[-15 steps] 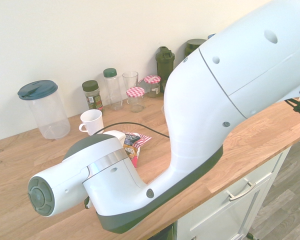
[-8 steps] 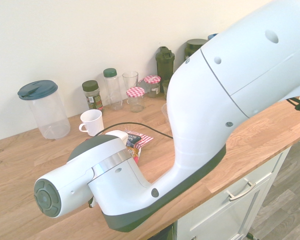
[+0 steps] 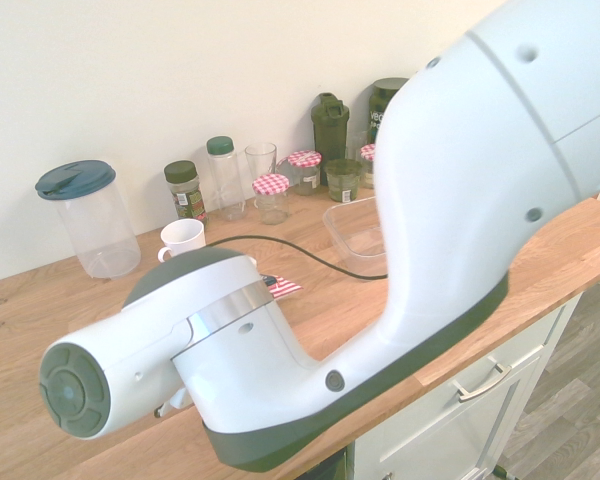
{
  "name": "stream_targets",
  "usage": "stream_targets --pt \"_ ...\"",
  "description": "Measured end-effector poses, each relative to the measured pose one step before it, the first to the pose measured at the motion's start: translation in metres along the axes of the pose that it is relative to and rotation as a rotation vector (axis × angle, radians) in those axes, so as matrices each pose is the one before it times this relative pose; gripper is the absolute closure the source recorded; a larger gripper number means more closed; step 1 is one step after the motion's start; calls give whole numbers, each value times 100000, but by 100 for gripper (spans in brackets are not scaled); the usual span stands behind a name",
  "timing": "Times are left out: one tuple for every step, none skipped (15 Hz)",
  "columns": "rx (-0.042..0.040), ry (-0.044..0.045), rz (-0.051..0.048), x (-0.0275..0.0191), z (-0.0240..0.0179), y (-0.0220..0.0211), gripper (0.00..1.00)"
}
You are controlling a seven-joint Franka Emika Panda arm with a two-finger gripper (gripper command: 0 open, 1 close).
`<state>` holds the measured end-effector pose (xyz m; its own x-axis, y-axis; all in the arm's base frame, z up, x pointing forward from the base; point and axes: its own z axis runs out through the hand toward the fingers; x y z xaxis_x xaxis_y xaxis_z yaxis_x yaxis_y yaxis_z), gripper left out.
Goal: Put the chip bag into the container
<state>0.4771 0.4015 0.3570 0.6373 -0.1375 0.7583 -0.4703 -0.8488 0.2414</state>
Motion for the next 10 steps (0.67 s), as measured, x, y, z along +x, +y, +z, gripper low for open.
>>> stream_targets --pt "1222 -892 3797 1655 -681 1198 100" --pt "1137 -1191 4443 2039 -633 1357 100" --pt "1128 -1364 4509 2323 -593 1428 100" --pt "992 -1356 4142 2566 -557 1471 100" --pt "515 -1270 4085 2804 -442 1663 100" --pt "255 -1148 3758 2788 -227 1731 100" --pt "120 -1347 3290 2352 31 1653 100" --pt "-75 -1534 2832 2017 321 1557 100" --pt "-579 -1536 2419 1607 673 1496 100" --pt "-727 -1585 1920 1087 921 1183 100"
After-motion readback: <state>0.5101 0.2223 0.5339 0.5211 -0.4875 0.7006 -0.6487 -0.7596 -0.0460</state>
